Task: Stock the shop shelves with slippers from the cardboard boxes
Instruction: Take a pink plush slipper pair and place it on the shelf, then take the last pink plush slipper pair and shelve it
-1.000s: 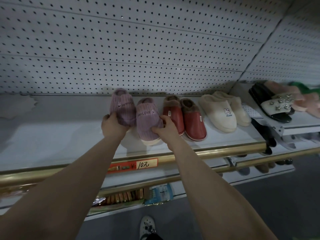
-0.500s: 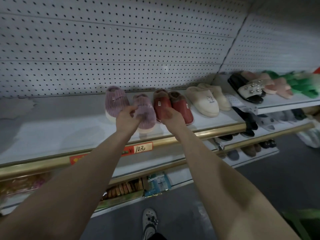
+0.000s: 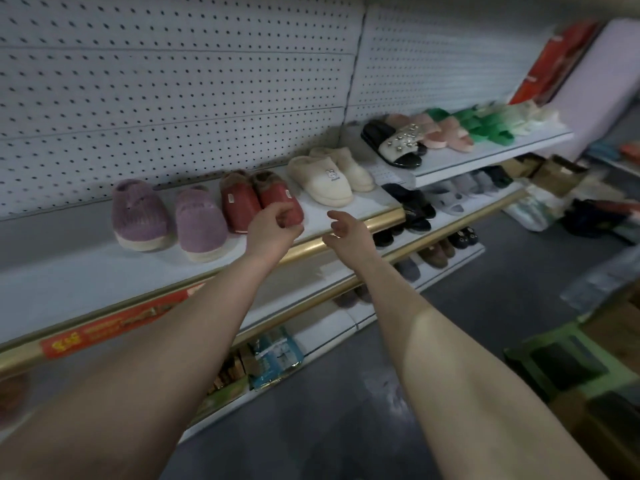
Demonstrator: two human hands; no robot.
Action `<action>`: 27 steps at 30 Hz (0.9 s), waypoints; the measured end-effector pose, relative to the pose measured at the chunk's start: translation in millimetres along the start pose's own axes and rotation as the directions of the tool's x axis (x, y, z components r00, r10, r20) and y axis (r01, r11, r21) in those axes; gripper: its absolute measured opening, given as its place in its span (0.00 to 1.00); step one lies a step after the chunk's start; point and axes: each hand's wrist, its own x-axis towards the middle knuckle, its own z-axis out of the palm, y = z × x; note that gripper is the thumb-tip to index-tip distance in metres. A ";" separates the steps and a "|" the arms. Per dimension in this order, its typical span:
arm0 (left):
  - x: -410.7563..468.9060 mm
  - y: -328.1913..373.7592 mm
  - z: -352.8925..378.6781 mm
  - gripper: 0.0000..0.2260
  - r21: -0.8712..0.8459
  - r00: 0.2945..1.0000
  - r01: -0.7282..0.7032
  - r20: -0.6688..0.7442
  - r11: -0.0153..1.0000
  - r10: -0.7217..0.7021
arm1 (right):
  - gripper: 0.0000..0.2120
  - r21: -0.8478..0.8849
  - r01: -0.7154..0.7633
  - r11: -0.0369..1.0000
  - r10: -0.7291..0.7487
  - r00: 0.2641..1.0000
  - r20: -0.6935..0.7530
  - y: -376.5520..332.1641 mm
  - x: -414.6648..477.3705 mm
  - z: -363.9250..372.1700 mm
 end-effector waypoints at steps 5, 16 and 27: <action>-7.9 43.1 87.1 0.19 -0.033 0.994 -0.029 0.100 0.999 0.033 | 0.26 0.001 -0.032 0.999 0.032 0.998 -0.059 47.9 -6.4 -82.9; -42.7 151.4 330.2 0.13 -0.136 0.943 -0.083 0.311 0.987 0.122 | 0.16 -0.146 -0.175 0.974 0.131 0.954 -0.269 179.0 -34.5 -311.6; -61.2 215.0 523.6 0.08 -0.215 0.800 -0.079 0.569 0.973 0.190 | 0.19 0.006 -0.342 0.940 0.305 0.830 -0.467 298.8 -57.7 -458.8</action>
